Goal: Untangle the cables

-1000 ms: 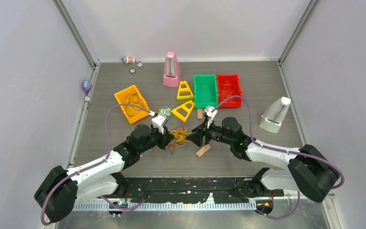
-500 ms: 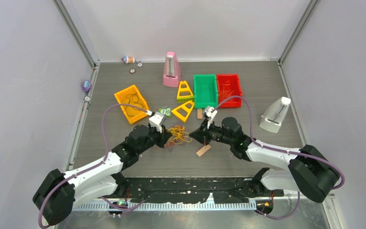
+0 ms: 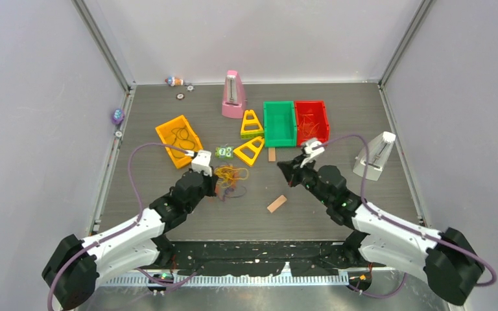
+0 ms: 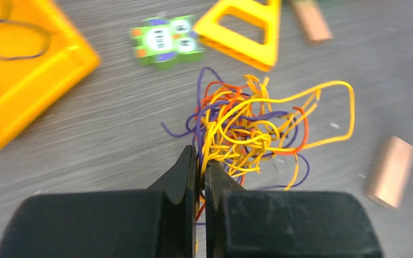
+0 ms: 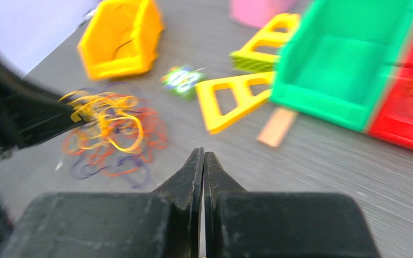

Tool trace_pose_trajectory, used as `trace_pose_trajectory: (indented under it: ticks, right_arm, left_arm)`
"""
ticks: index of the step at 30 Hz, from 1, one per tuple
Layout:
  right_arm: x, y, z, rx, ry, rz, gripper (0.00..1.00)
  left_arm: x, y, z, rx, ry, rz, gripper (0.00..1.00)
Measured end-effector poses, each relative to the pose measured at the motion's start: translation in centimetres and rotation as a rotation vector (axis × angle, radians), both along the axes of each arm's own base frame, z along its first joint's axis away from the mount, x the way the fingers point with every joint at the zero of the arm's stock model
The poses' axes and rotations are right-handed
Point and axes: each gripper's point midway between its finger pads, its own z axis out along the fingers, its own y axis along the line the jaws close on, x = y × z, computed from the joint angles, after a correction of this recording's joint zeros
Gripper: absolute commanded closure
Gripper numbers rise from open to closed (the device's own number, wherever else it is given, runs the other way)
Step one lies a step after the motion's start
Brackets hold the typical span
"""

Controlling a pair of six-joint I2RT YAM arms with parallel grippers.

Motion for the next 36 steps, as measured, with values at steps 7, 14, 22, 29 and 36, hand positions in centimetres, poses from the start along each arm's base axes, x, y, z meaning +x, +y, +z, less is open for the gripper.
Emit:
trace_pose_trajectory:
  ticks: [7,14,22,29,36]
  right_arm:
    - [1.6,-7.6,1.0,0.038,-0.006,-0.395,0.95]
    - [0.7,-10.5,-0.4,0.041,0.051,-0.513,0.95]
    - [0.1,-7.9,-3.0,-0.037,0.146,-0.38,0.95]
    - [-1.0,-3.6,-3.3,-0.06,0.201,-0.147,0.95]
    - [-3.6,1.0,-3.7,-0.034,0.25,0.146,0.21]
  left_arm:
    - [1.0,5.0,-0.1,0.053,-0.01,0.272,0.86]
    - [1.0,6.4,-0.2,0.066,-0.015,0.349,0.86]
    - [0.6,3.0,-0.1,0.033,0.0,0.154,0.89]
    - [-0.5,-0.6,0.5,-0.036,-0.01,-0.051,0.89]
    - [-2.0,-3.3,0.5,-0.09,-0.002,-0.223,0.89]
